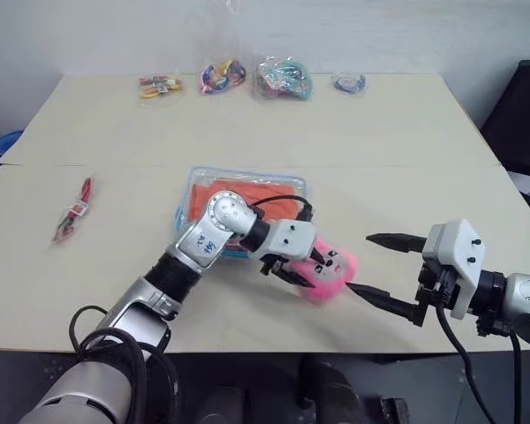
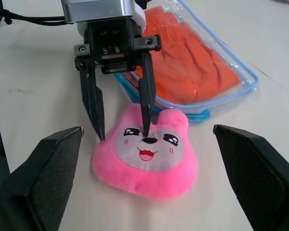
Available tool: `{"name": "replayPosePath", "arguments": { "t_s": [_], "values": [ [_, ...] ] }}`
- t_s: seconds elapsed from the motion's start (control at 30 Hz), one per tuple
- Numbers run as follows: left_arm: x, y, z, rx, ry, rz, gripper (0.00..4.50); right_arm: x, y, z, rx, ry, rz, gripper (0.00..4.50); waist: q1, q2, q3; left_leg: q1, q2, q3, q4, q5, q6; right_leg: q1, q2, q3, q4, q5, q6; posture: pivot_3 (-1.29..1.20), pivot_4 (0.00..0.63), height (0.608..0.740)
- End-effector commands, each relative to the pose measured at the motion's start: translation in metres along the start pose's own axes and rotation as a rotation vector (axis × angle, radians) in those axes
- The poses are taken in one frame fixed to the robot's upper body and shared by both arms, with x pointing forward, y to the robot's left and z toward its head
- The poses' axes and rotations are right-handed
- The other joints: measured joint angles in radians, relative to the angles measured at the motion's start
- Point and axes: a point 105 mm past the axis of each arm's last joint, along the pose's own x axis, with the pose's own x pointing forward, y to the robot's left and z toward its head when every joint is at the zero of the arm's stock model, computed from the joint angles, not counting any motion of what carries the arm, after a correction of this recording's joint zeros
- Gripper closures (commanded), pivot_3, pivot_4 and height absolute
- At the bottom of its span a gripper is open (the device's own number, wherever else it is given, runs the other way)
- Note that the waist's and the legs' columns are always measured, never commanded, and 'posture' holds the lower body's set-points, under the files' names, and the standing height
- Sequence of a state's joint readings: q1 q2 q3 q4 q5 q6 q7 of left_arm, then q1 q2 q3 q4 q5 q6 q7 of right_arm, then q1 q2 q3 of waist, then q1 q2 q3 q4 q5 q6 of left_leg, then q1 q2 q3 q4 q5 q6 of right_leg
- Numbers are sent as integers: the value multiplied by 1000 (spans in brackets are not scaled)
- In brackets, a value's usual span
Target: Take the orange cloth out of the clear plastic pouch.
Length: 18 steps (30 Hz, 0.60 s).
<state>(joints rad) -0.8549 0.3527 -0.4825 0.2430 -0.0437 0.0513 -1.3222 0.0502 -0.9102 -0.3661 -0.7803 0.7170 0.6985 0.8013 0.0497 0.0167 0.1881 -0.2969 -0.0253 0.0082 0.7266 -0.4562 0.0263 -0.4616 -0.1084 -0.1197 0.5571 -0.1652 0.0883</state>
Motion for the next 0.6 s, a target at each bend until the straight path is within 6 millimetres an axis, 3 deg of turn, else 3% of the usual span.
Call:
{"name": "replayPosePath", "arguments": {
  "t_s": [0.03, 0.13, 0.4, 0.53, 0.6],
  "values": [
    [-15, -7, 5, 33, -10, -7, 3522, -3, -2, 8, -42, -15, 13, 0, 0, 0, 0, 0, 0, 0, 0, 0, 0, 0, 0, 0, 0, 0, 0, 0, 150, 740],
    [-29, -16, 6, 18, -19, -14, 4466, -2, -4, 8, -47, -17, 26, 0, -1, 0, 0, 0, 0, 0, 0, 0, 0, 0, 0, 0, 0, 0, 0, 0, 150, 740],
    [-61, -32, 6, -9, 4, -18, 4466, 17, -15, 6, -75, -37, 68, 0, -3, 0, 0, 0, 0, 0, 0, 0, 0, 0, 0, 0, 0, 0, 0, 0, 150, 740],
    [-53, -3, 18, 17, -37, 99, 4466, 18, -21, 10, -84, -56, 66, 0, 5, 0, 0, -1, -1, -1, 2, 0, 0, 0, -1, -1, 0, 0, 0, 0, 150, 740],
    [-45, 5, 28, 41, -86, 108, 4093, 15, -21, 11, -87, -54, 62, 0, 8, 0, 0, -1, -1, -1, 4, -1, 1, 0, -1, -1, 0, 0, 1, 0, 150, 740]
  ]
}}
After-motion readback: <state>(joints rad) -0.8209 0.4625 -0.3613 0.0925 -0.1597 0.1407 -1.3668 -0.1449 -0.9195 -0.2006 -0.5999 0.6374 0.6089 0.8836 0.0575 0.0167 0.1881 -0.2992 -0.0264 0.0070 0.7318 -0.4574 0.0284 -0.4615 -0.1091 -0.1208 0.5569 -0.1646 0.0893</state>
